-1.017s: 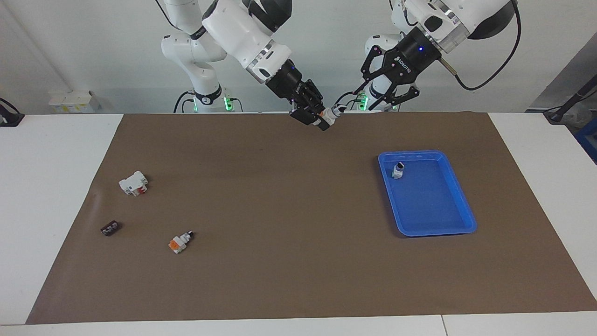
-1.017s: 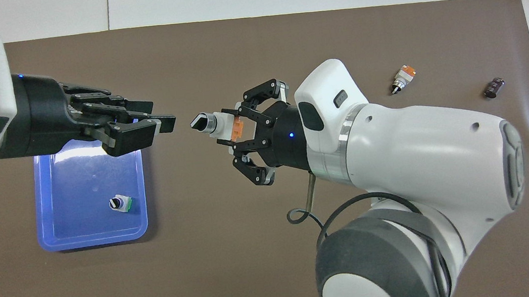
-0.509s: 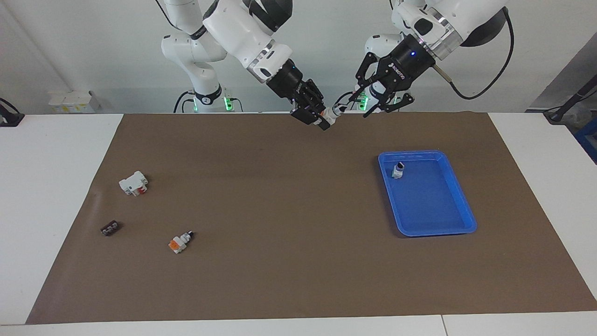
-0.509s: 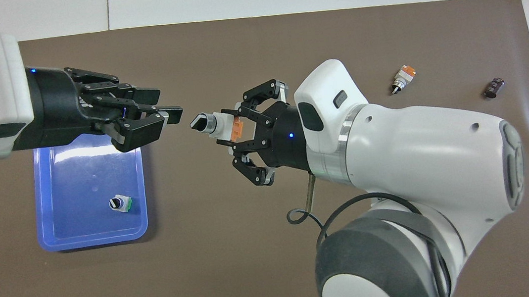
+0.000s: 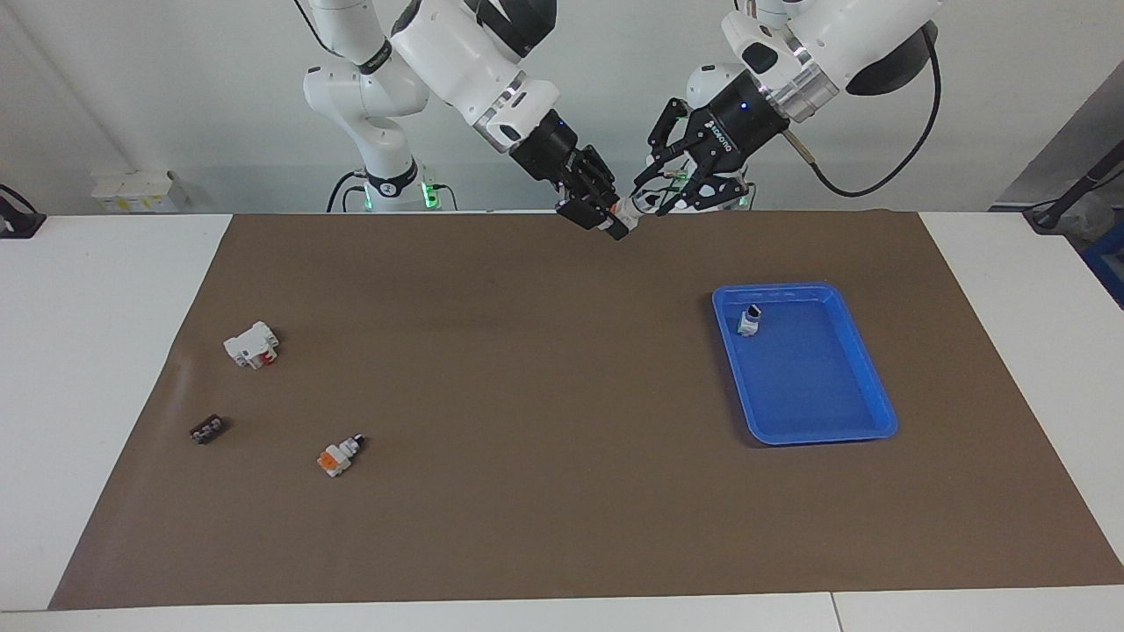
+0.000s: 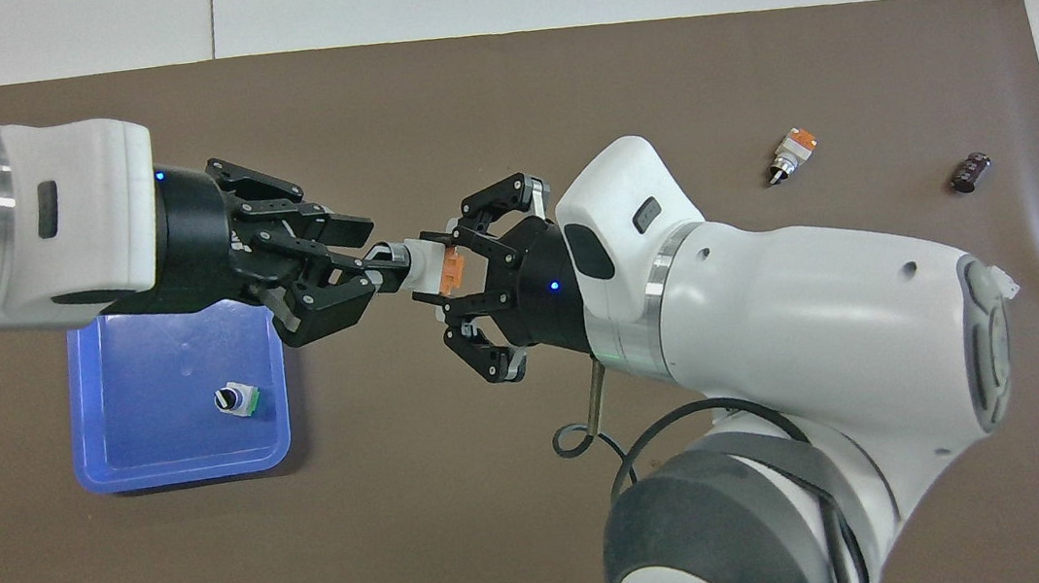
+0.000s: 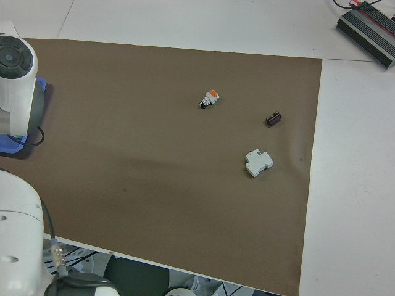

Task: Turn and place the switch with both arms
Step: 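Close the left gripper on the switch end beside the right gripper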

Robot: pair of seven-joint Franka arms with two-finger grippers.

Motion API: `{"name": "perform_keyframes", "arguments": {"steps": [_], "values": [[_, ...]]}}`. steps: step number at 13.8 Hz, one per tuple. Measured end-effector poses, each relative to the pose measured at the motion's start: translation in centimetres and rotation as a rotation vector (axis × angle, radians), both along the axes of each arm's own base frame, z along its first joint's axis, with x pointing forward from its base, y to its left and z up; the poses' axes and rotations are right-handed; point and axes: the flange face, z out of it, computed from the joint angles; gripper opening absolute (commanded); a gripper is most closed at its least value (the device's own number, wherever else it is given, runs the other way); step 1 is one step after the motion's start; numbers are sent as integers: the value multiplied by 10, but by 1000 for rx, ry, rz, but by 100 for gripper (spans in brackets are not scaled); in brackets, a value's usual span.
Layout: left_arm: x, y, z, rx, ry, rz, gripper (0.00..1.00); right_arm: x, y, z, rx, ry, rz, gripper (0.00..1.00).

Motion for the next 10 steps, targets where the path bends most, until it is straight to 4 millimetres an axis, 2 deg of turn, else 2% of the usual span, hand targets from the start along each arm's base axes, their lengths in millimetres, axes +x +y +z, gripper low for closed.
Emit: {"name": "perform_keyframes", "arguments": {"steps": [3,5,10], "values": [[-1,2,-1,3,8,-12,26,-1,0,1,0,-2,1,0],[1,5,-1,-3,8,-6,24,-1,0,1,0,-2,1,0],[2,7,0,-15,13,-4,27,-1,1,2,1,-5,1,0]]}}
